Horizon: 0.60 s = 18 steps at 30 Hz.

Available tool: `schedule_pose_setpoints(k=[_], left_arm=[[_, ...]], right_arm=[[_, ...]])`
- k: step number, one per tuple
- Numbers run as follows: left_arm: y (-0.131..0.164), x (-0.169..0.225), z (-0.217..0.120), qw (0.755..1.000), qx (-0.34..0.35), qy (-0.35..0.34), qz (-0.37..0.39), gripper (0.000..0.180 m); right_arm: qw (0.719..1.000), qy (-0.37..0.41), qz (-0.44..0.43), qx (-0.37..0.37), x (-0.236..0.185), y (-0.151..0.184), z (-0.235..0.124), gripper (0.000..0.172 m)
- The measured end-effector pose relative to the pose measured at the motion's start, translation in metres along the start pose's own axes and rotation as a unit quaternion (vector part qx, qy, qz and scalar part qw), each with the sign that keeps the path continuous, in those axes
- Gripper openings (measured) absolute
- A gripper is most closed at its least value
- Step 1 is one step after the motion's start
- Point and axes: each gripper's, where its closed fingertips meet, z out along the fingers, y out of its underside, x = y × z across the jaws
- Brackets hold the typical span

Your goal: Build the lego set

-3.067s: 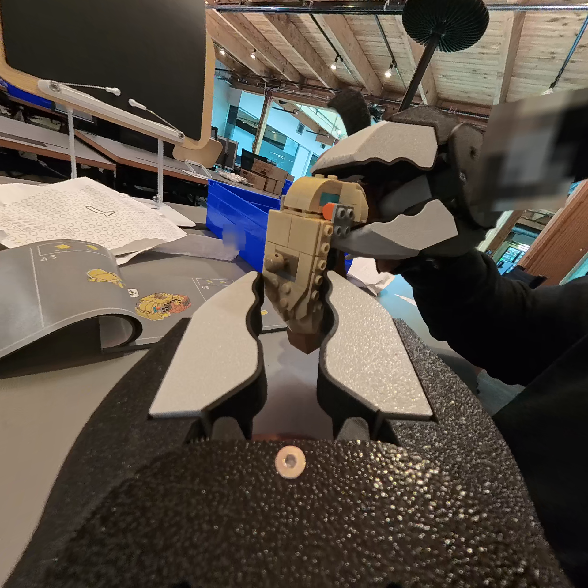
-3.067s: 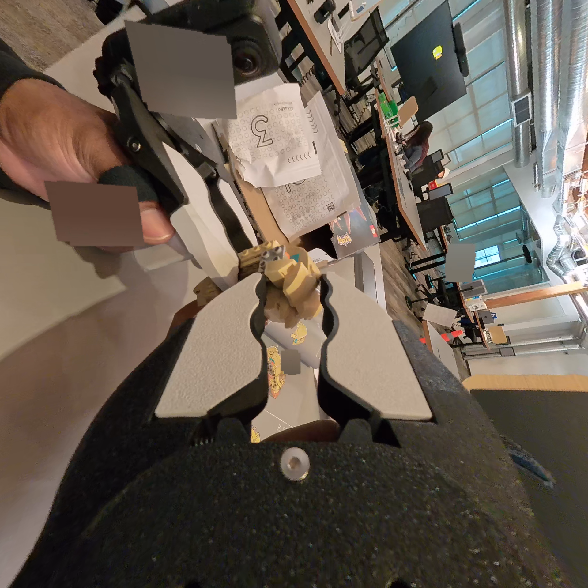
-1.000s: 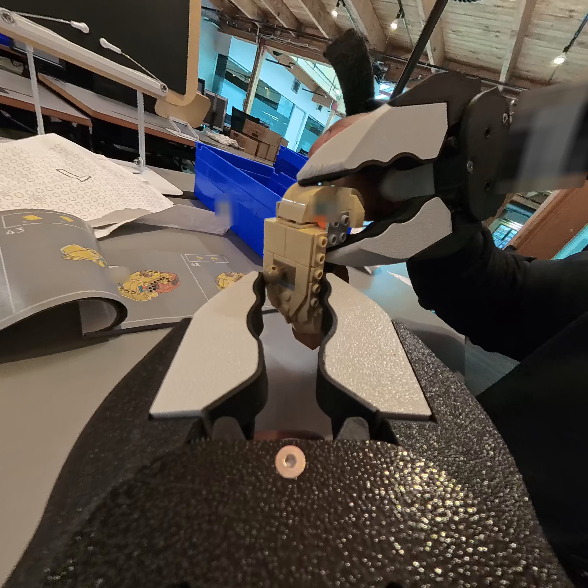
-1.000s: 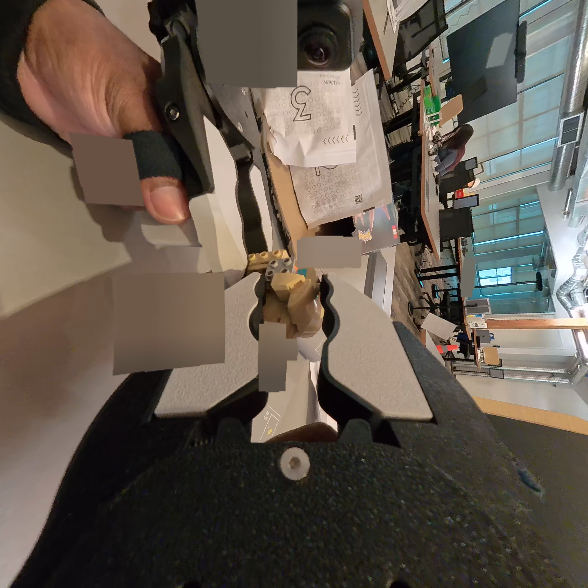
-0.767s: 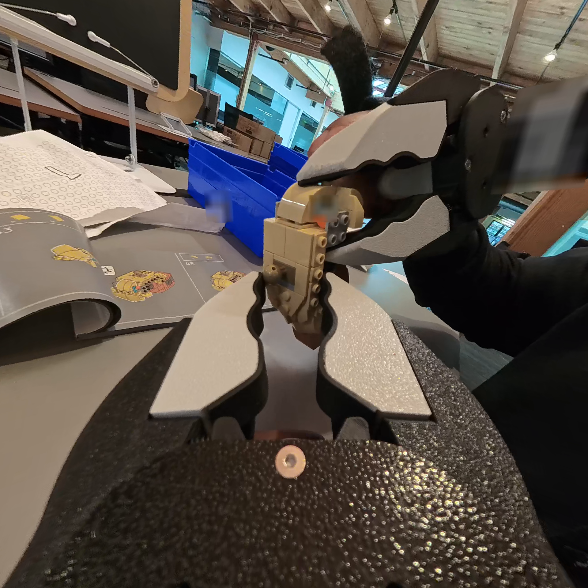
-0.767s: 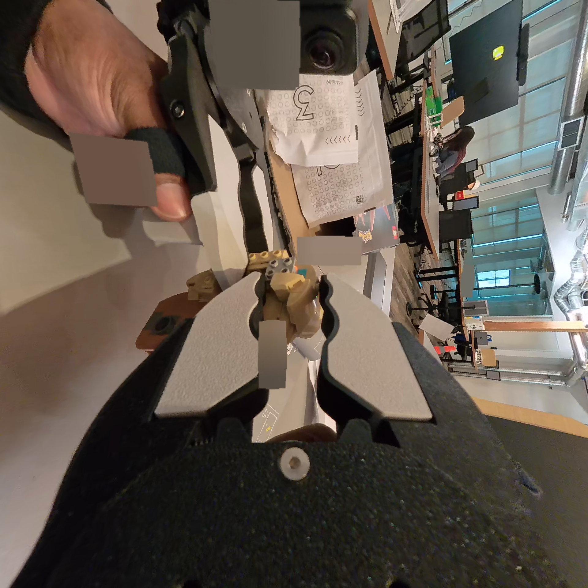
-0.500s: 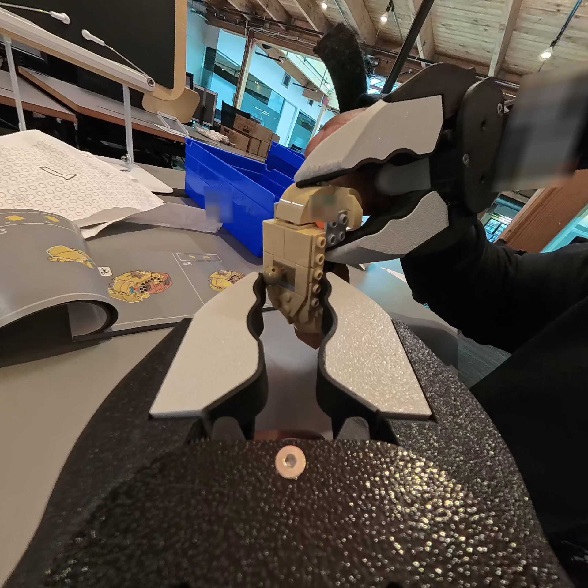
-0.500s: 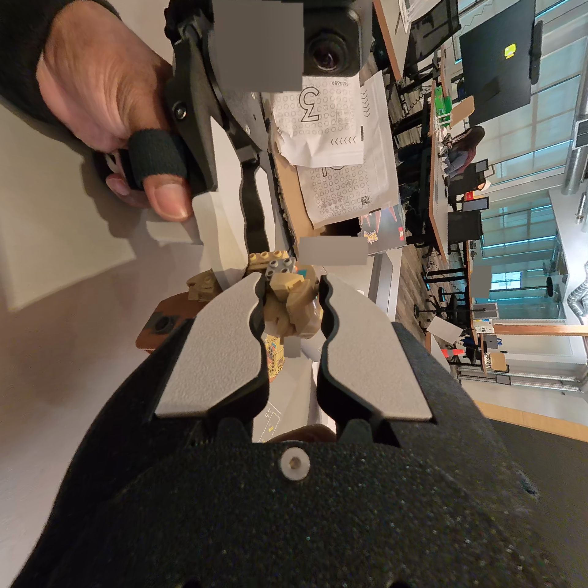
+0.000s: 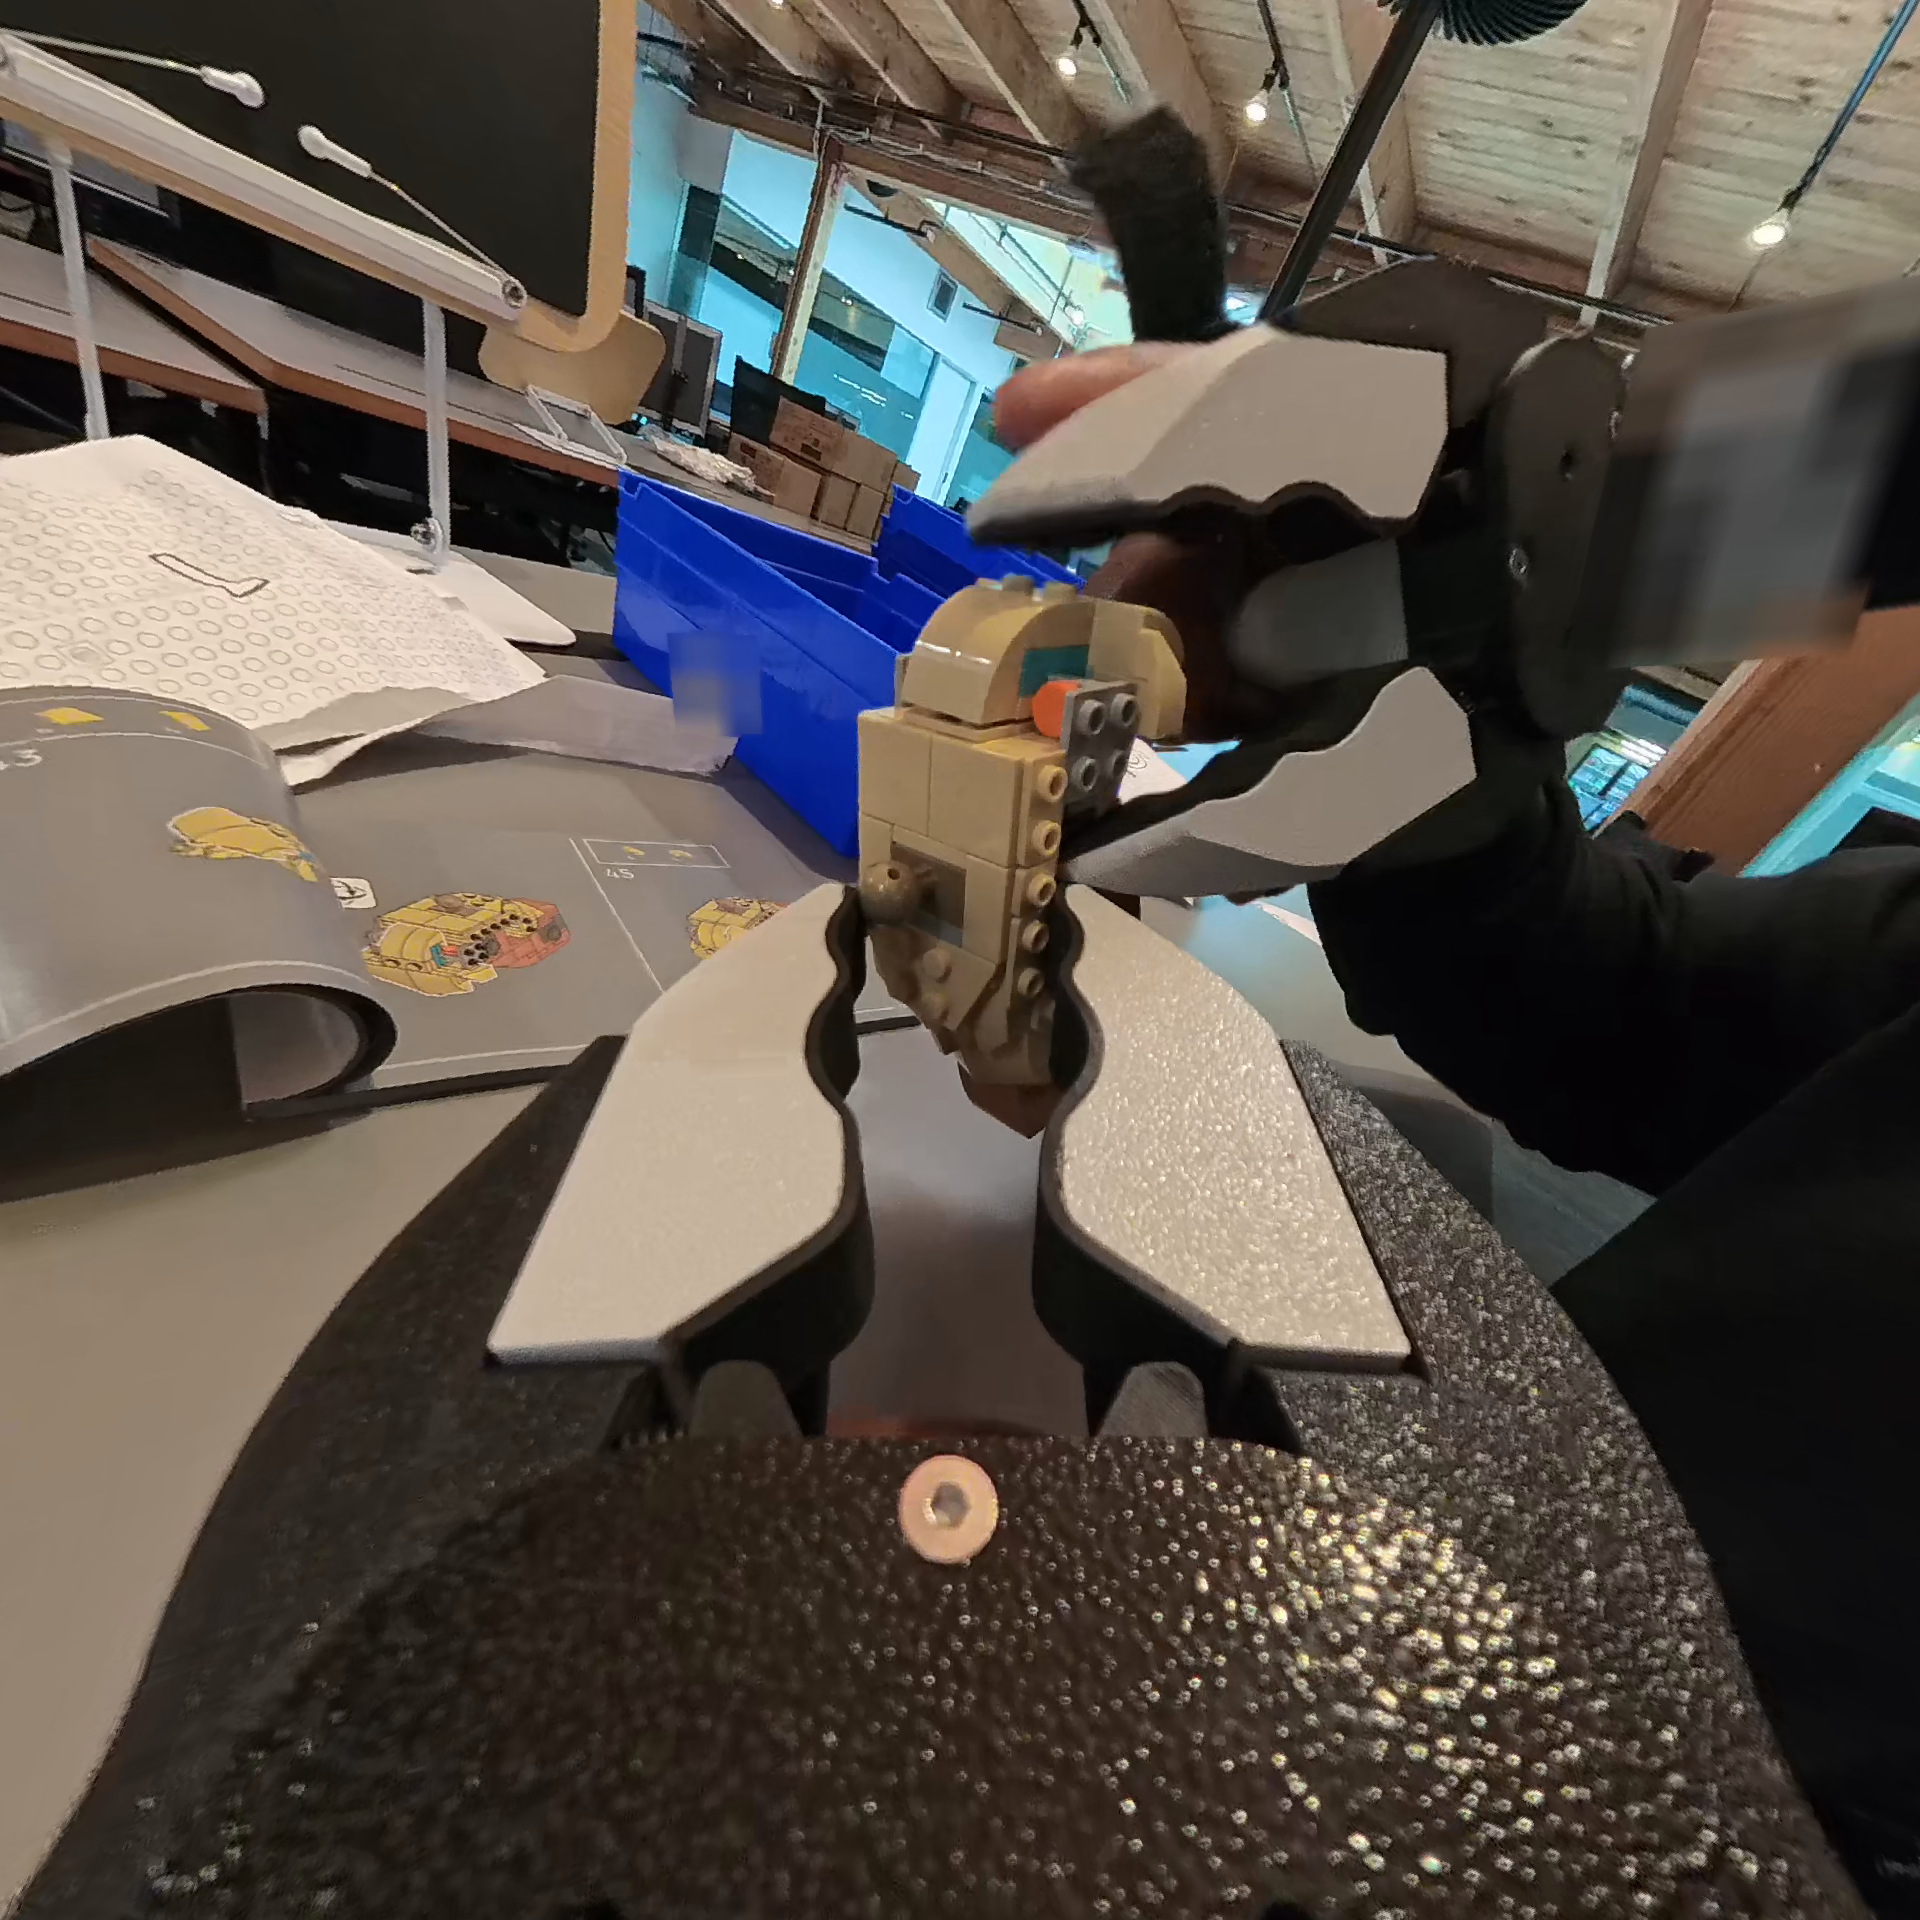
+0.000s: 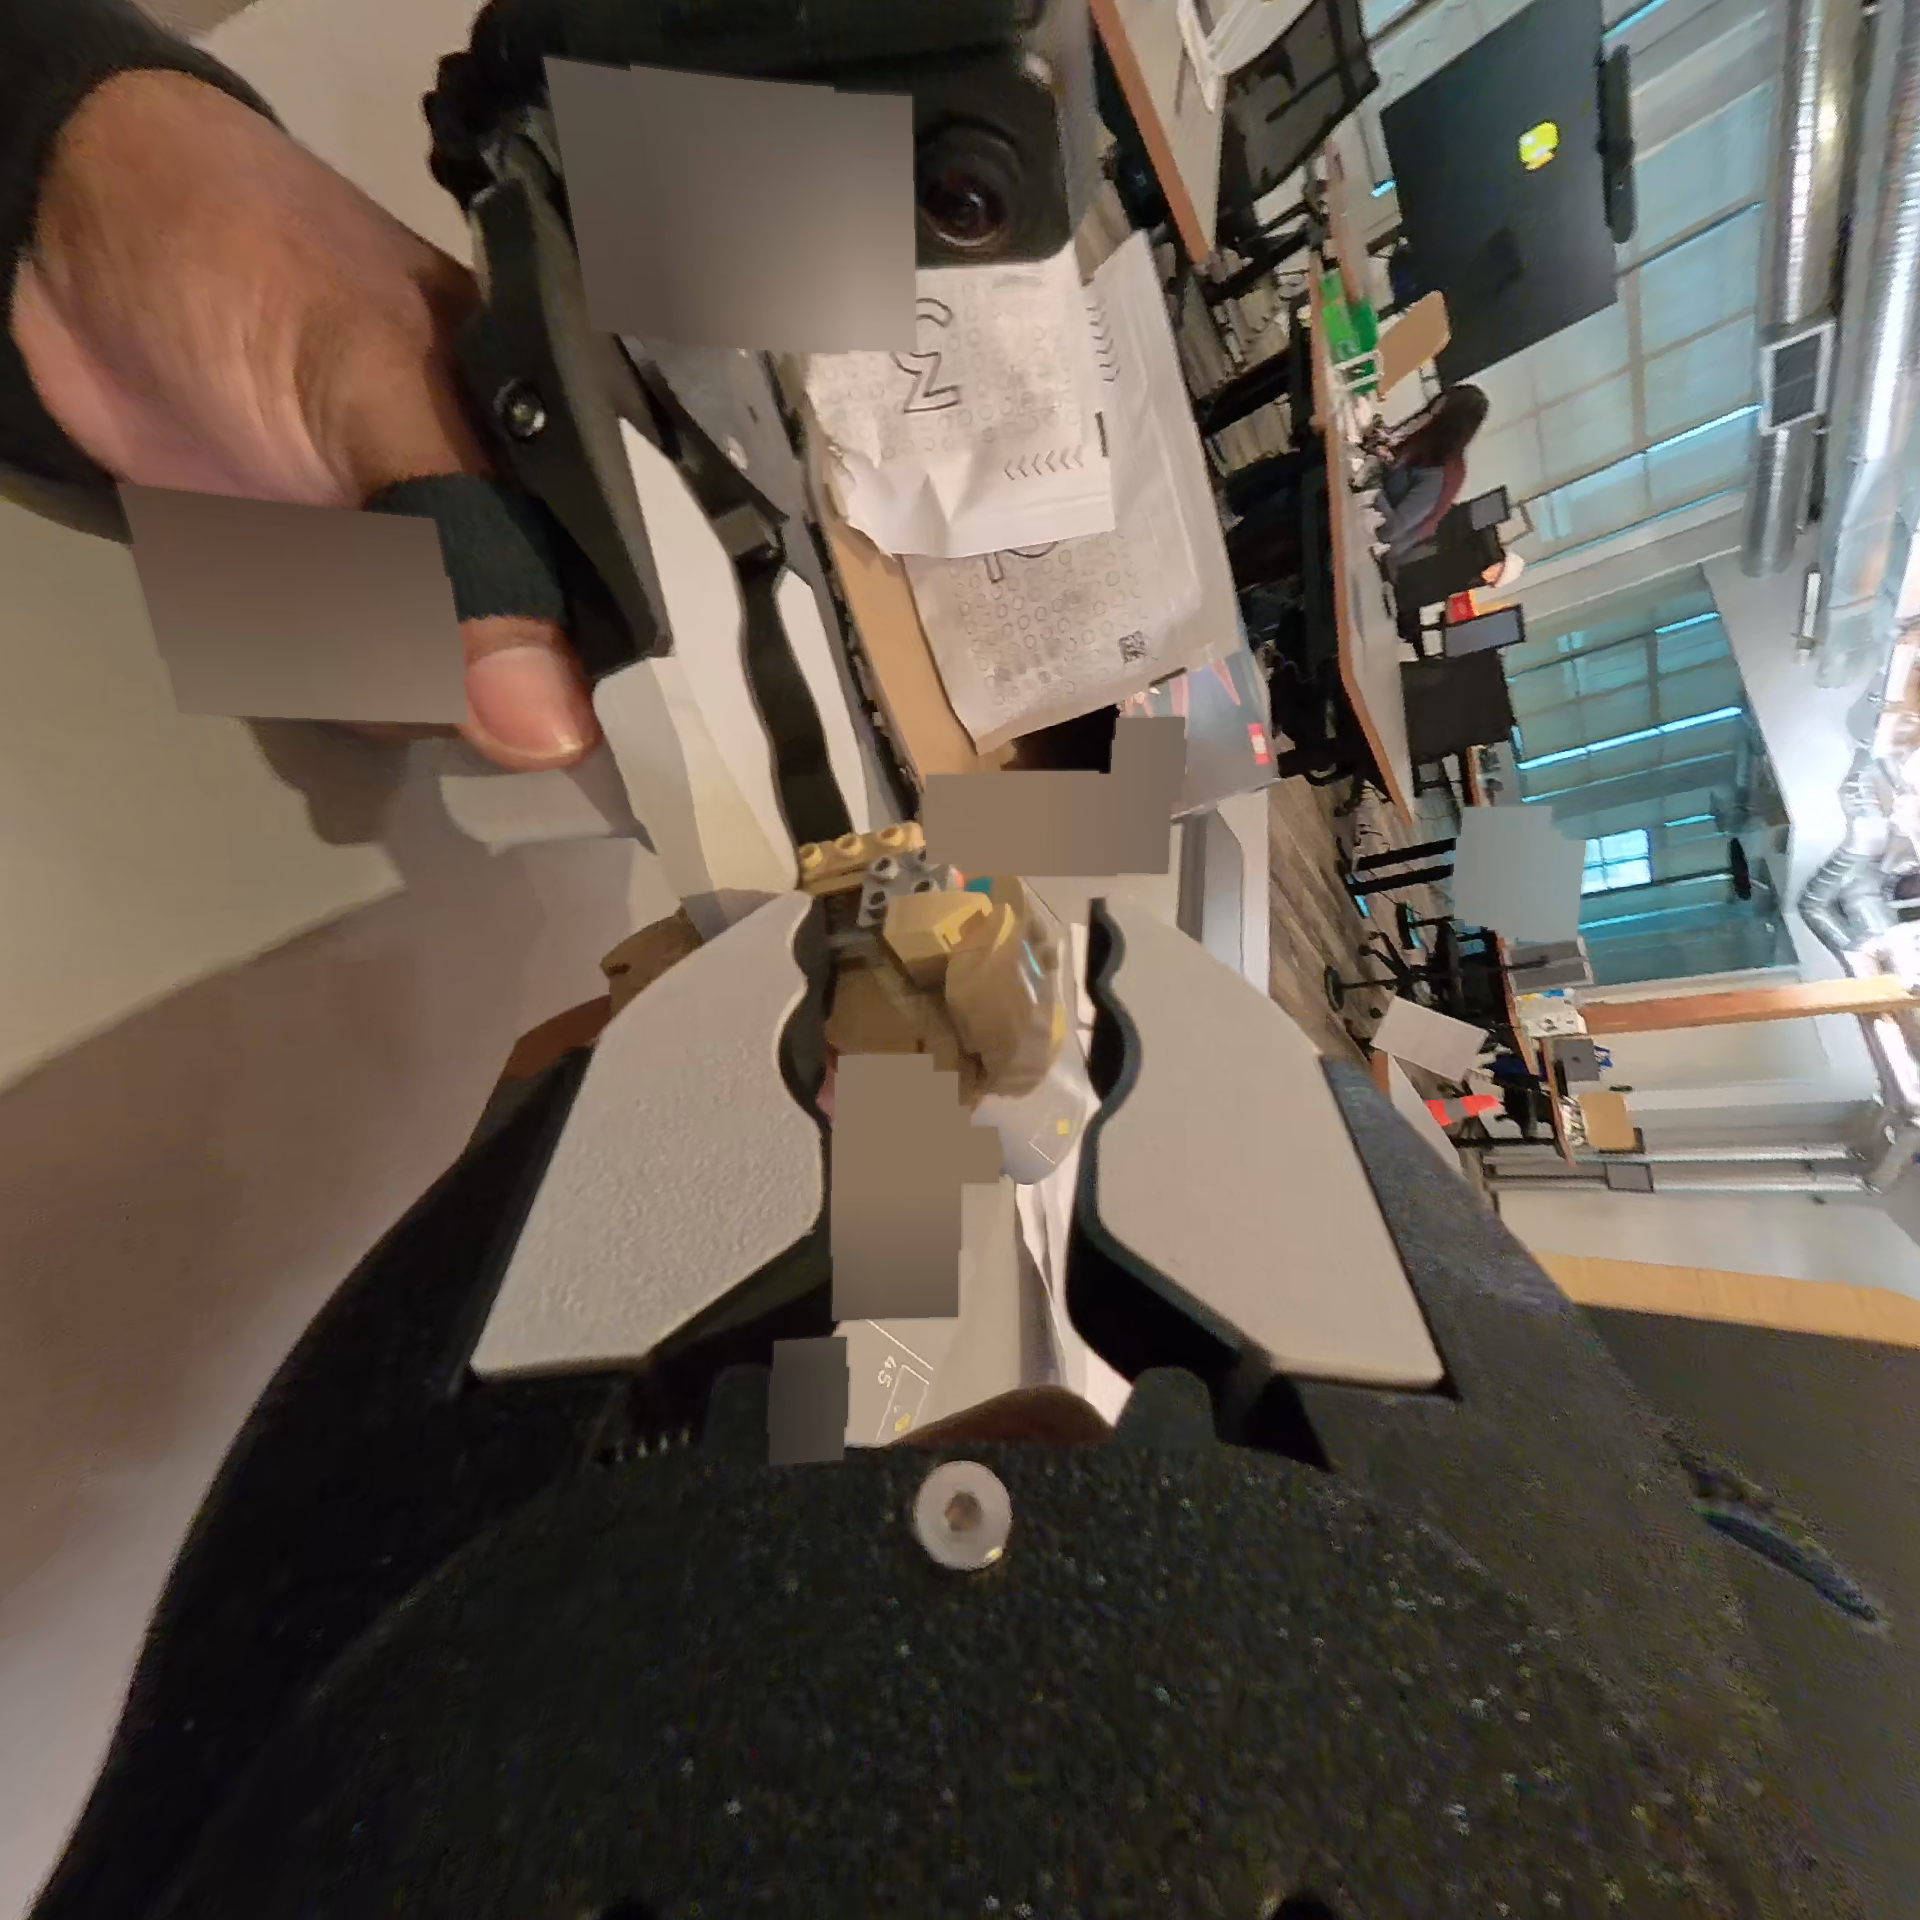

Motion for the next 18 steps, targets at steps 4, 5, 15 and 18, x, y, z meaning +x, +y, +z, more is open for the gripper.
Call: schedule_pose_setpoints(k=[4, 5, 15, 18], left_arm=[[-0.003, -0.003, -0.002, 1.000, 0.011, 0.003, -0.017, 0.033], [-0.005, -0.003, -0.003, 1.000, 0.015, 0.006, -0.023, 0.033], [-0.028, -0.003, 0.001, 0.991, 0.072, 0.070, -0.089, 0.033], [-0.025, 0.003, 0.013, 0.995, 0.048, 0.071, -0.058, 0.033]], right_arm=[[0.999, 0.023, 0.025, 0.017, 0.009, 0.002, -0.012, 0.068], [0.999, 0.026, 0.037, 0.024, 0.009, 0.002, -0.015, 0.070], [0.942, 0.031, 0.331, 0.052, -0.021, 0.032, -0.037, 0.059], [0.905, 0.011, 0.416, 0.084, -0.029, 0.031, -0.045, 0.054]])
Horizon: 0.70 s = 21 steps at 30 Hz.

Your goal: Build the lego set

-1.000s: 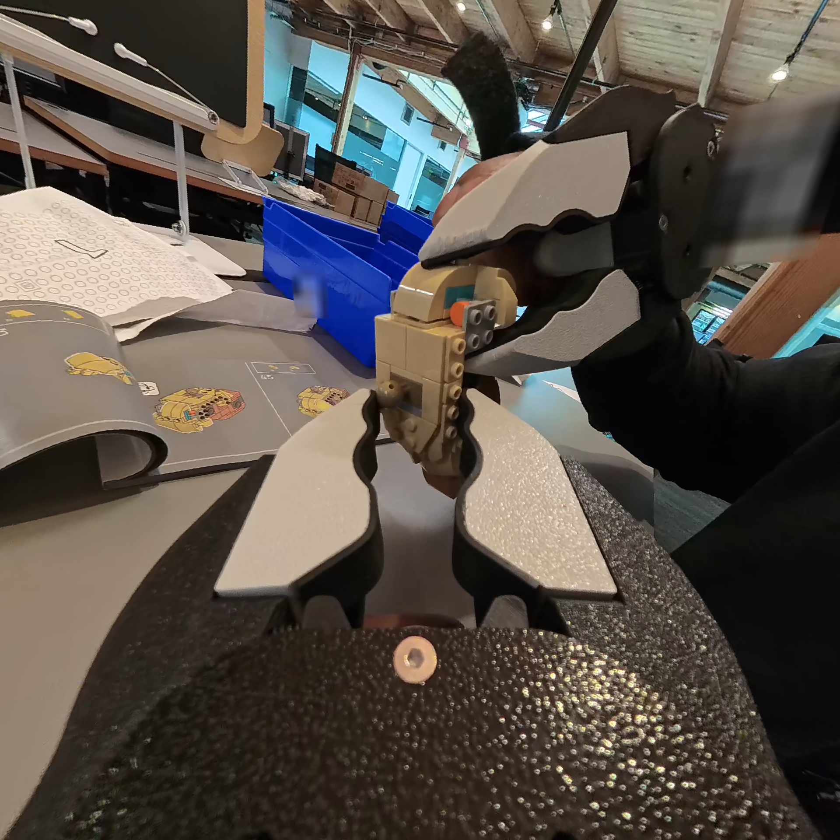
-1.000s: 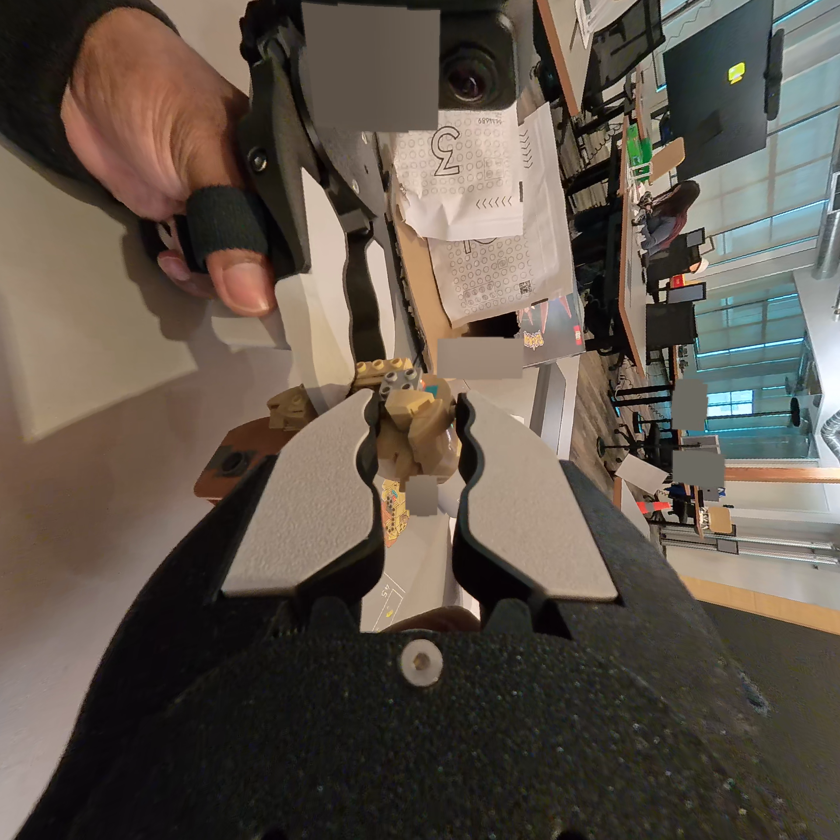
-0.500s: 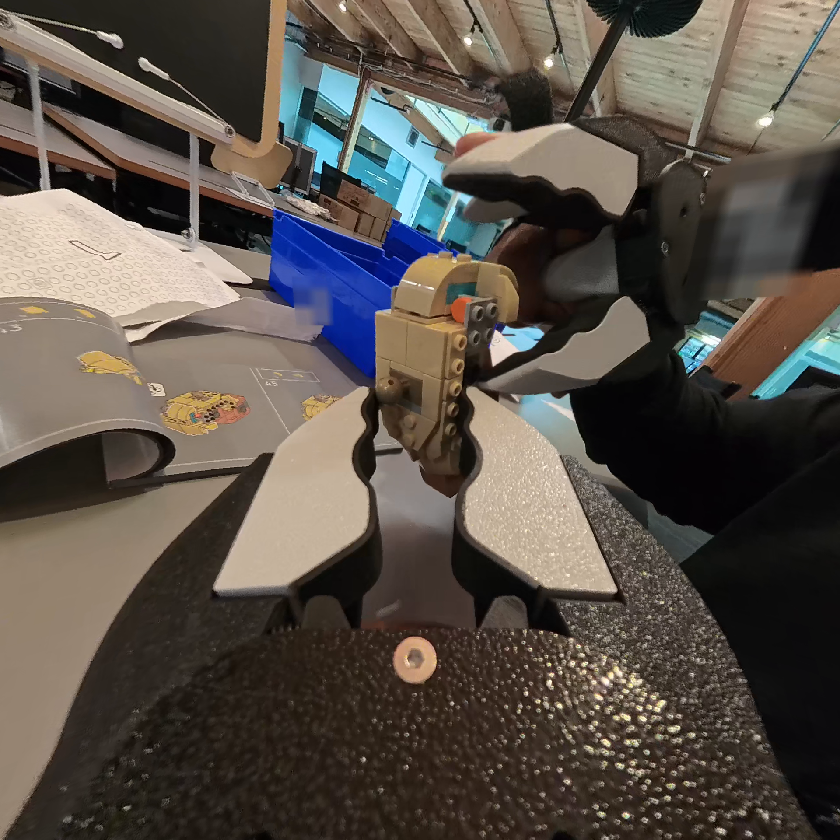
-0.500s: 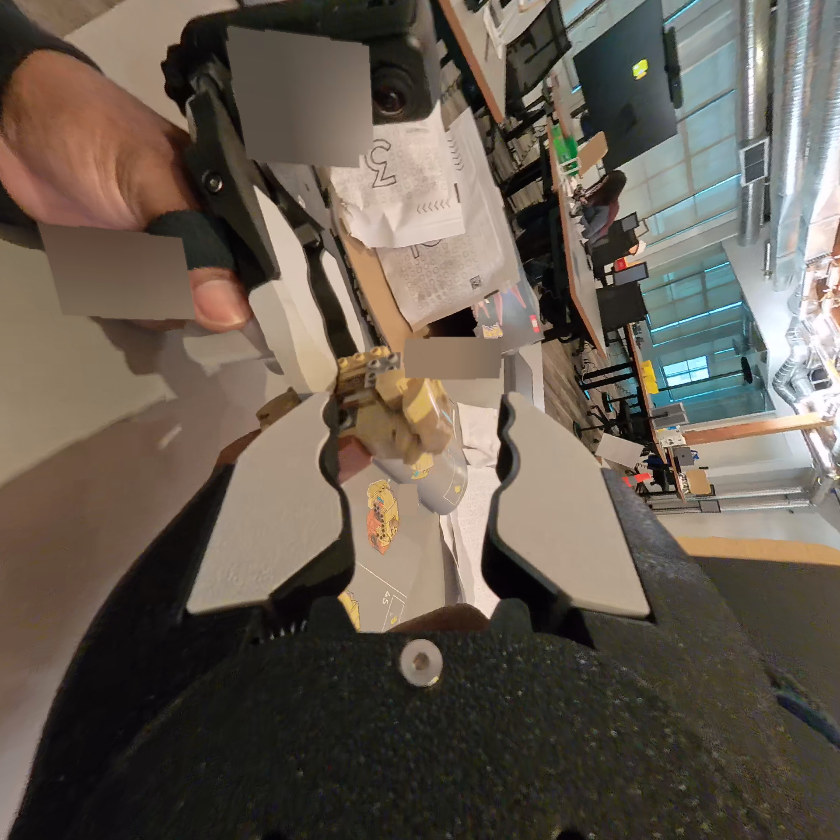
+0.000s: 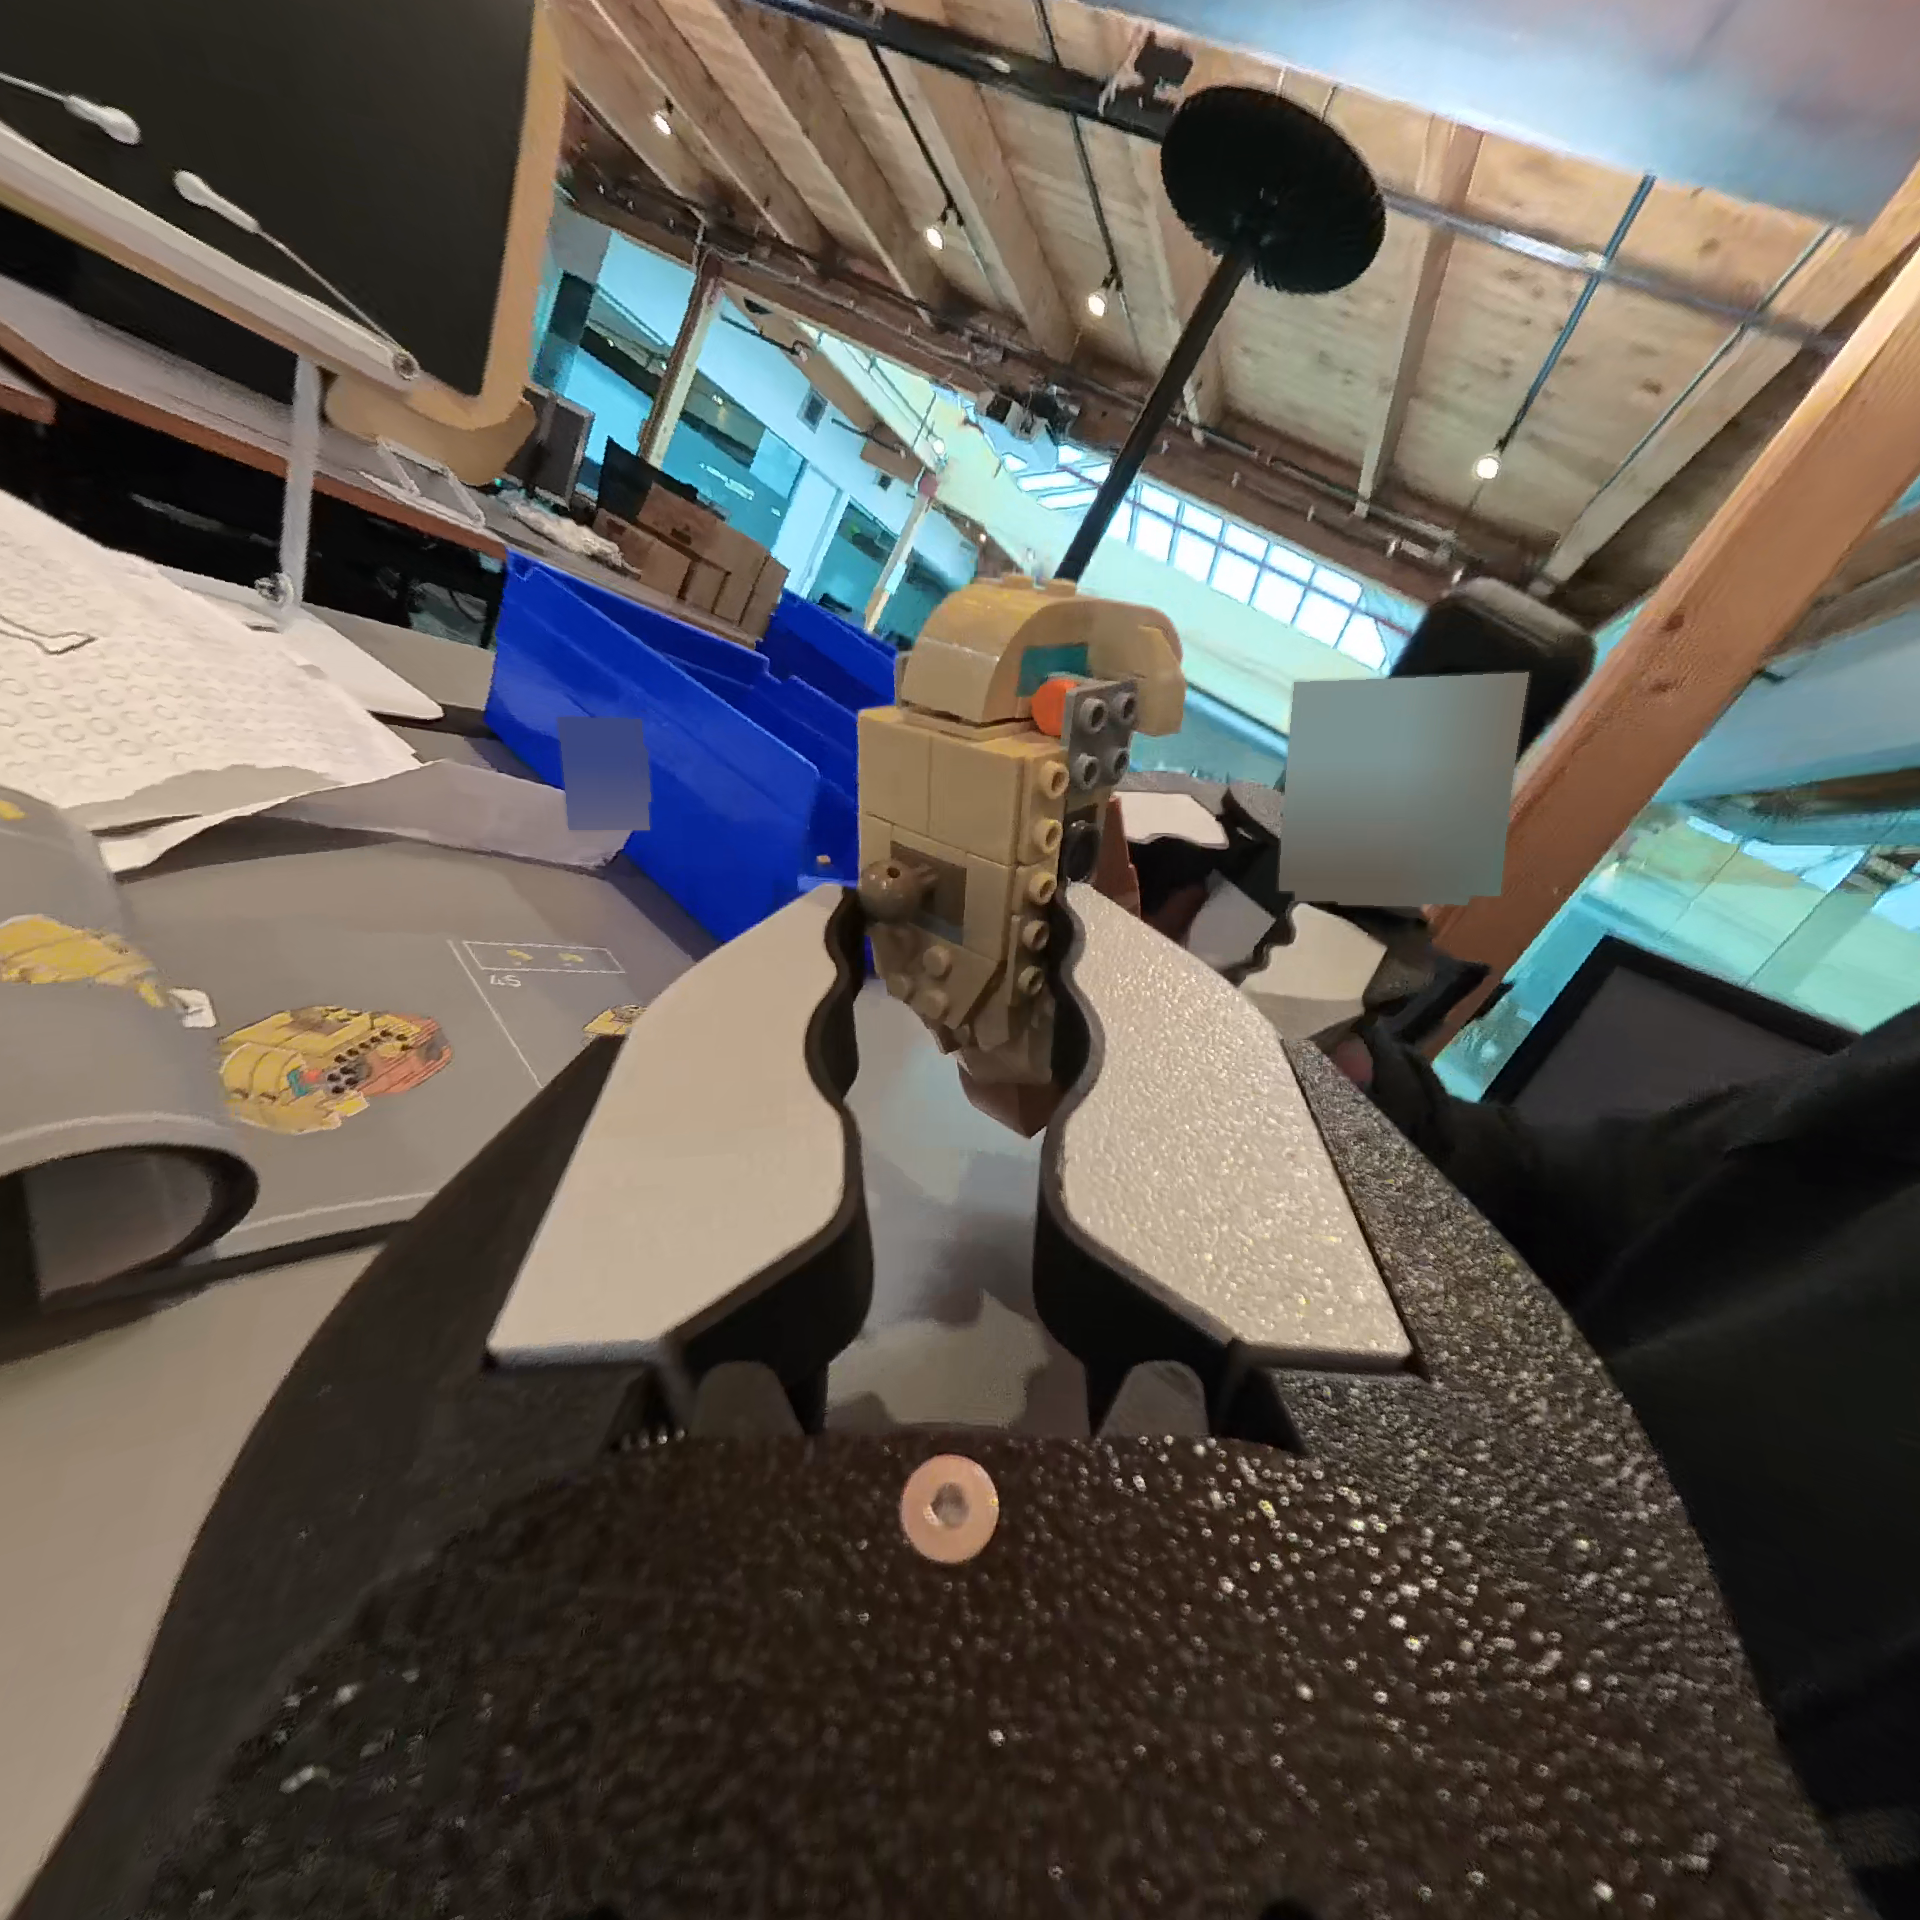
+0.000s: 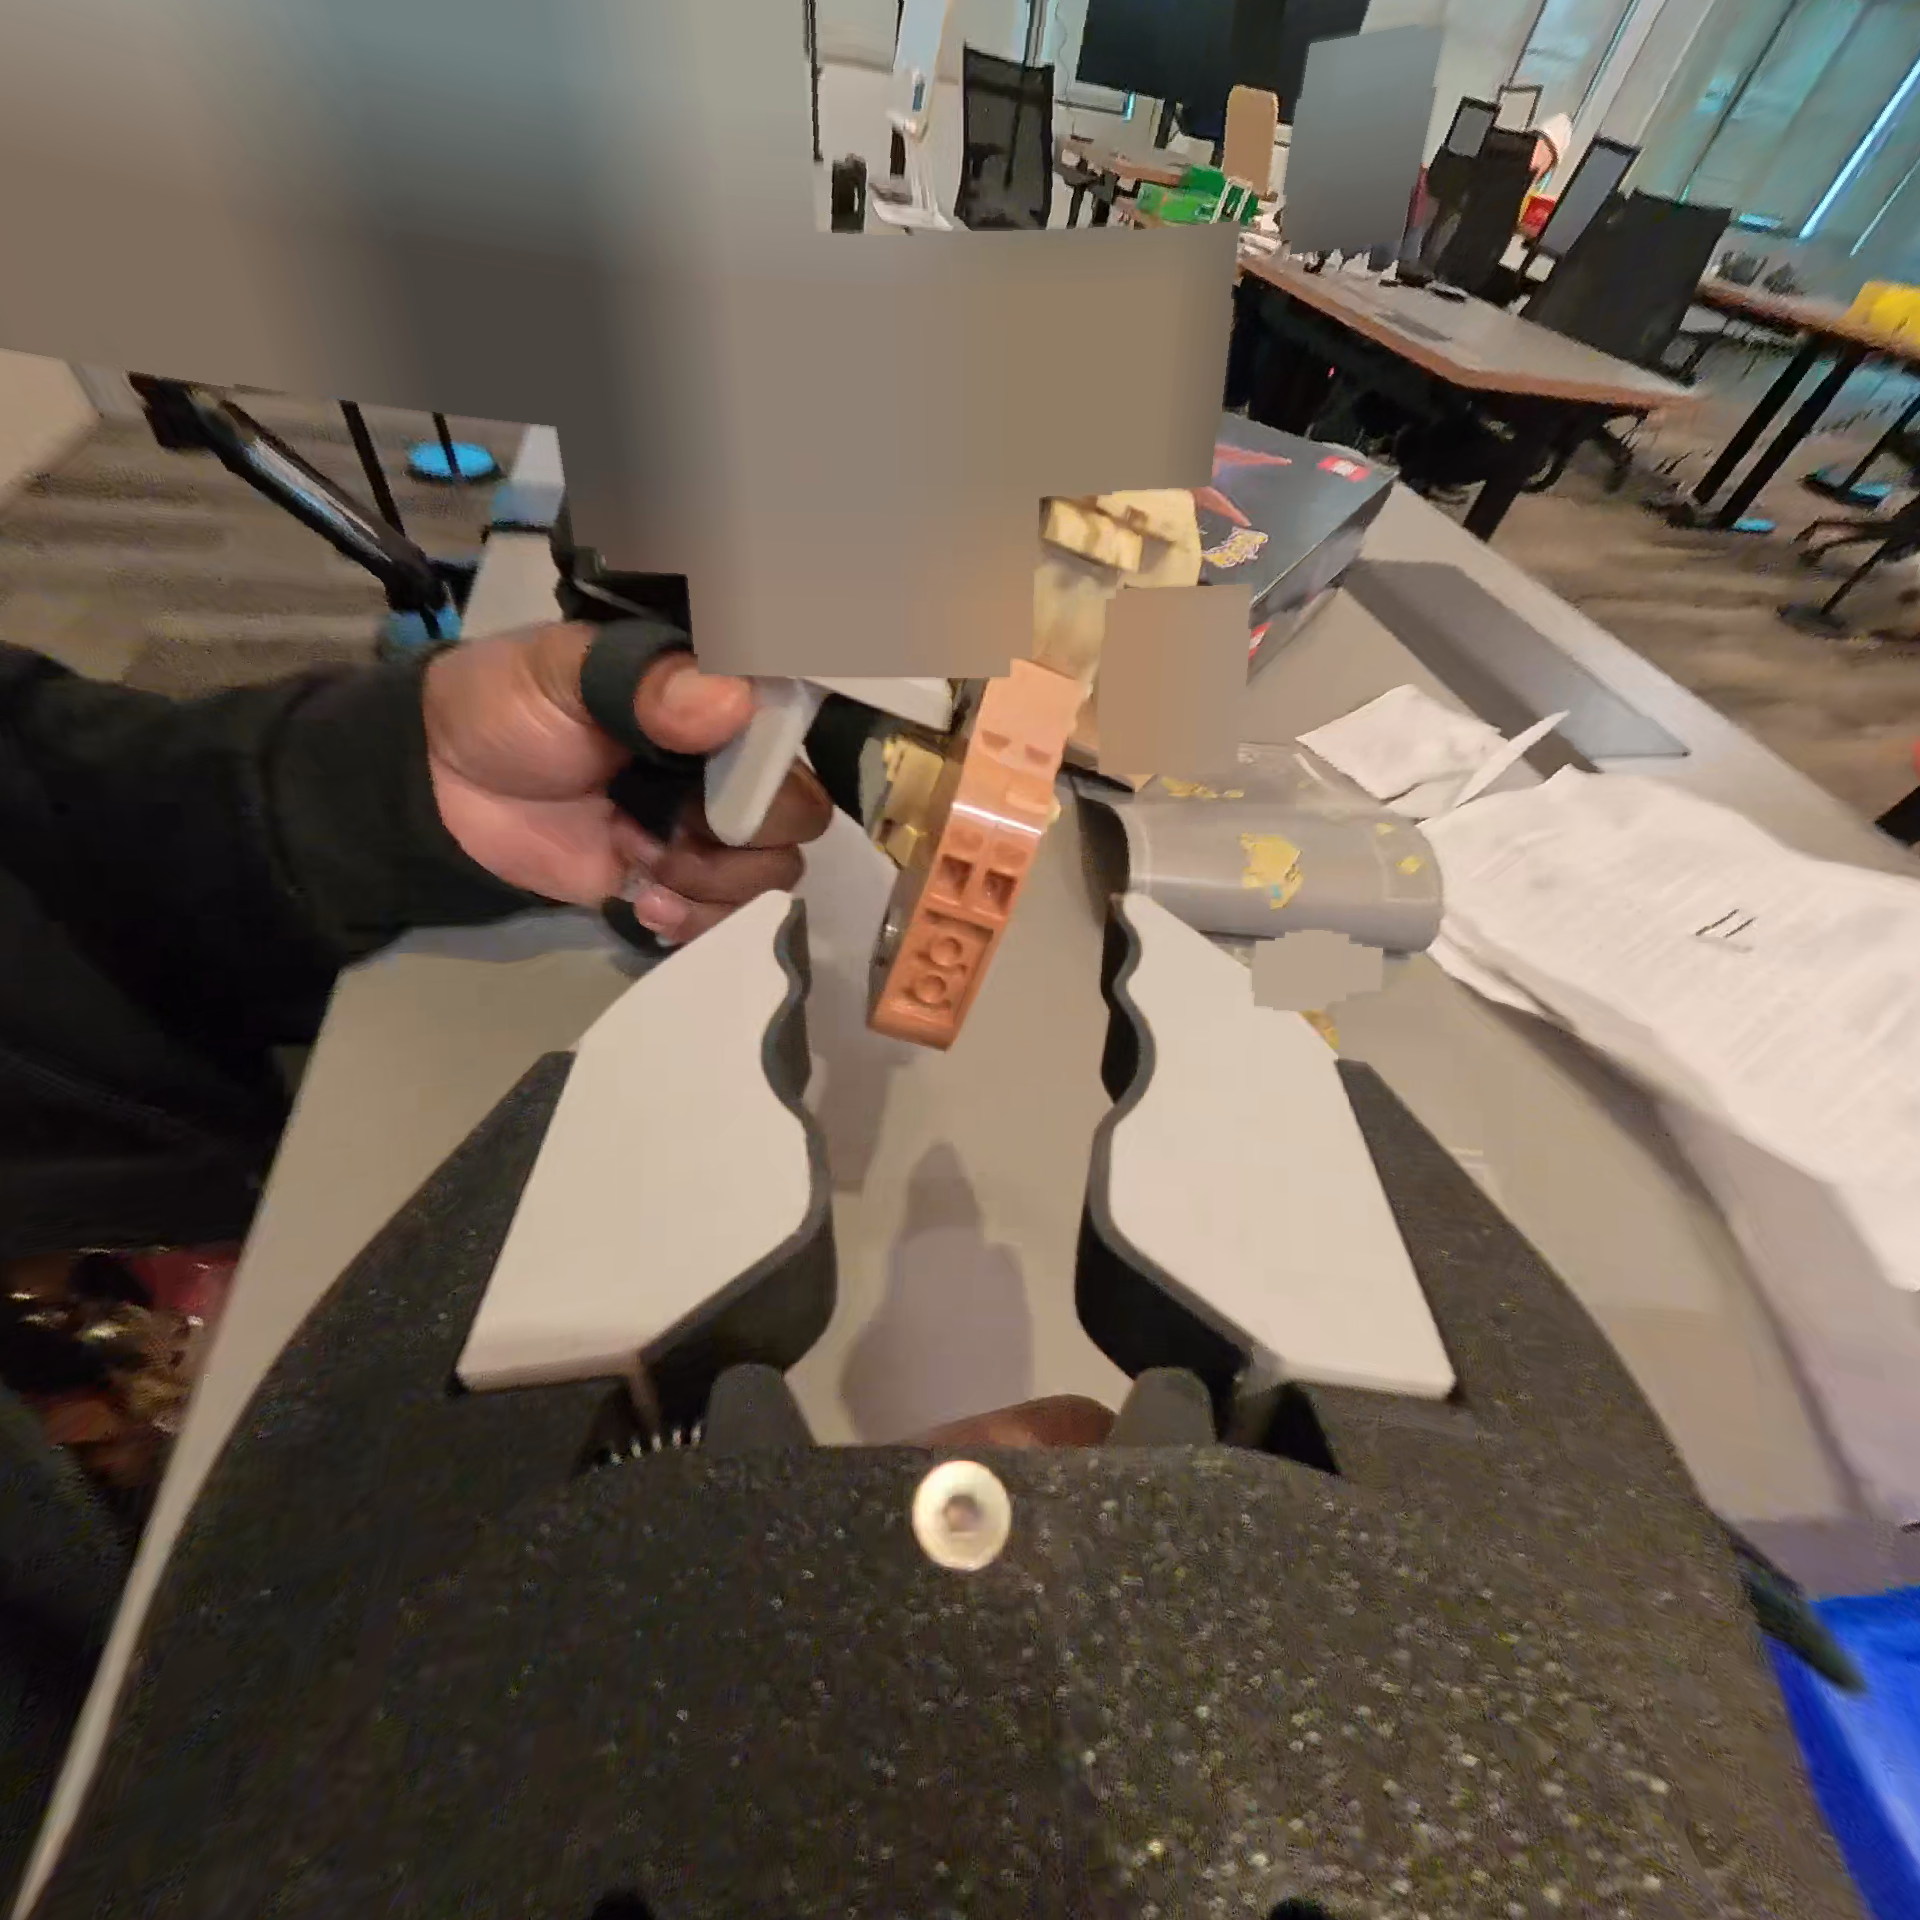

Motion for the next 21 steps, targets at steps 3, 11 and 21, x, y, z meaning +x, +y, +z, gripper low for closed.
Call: schedule_pose_setpoints(k=[3, 11, 21], left_arm=[[0.006, 0.006, 0.013, 0.999, -0.034, 0.003, 0.036, 0.033], [0.018, 0.017, 0.033, 0.994, -0.080, 0.011, 0.071, 0.033], [0.010, 0.022, 0.039, 0.997, -0.043, 0.025, 0.054, 0.046]], right_arm=[[0.999, -0.007, 0.043, 0.010, 0.001, 0.004, -0.008, 0.045], [0.996, -0.017, 0.086, 0.022, 0.002, 0.020, -0.018, 0.021], [0.982, -0.025, 0.151, 0.107, 0.011, 0.014, -0.031, 0.017]])
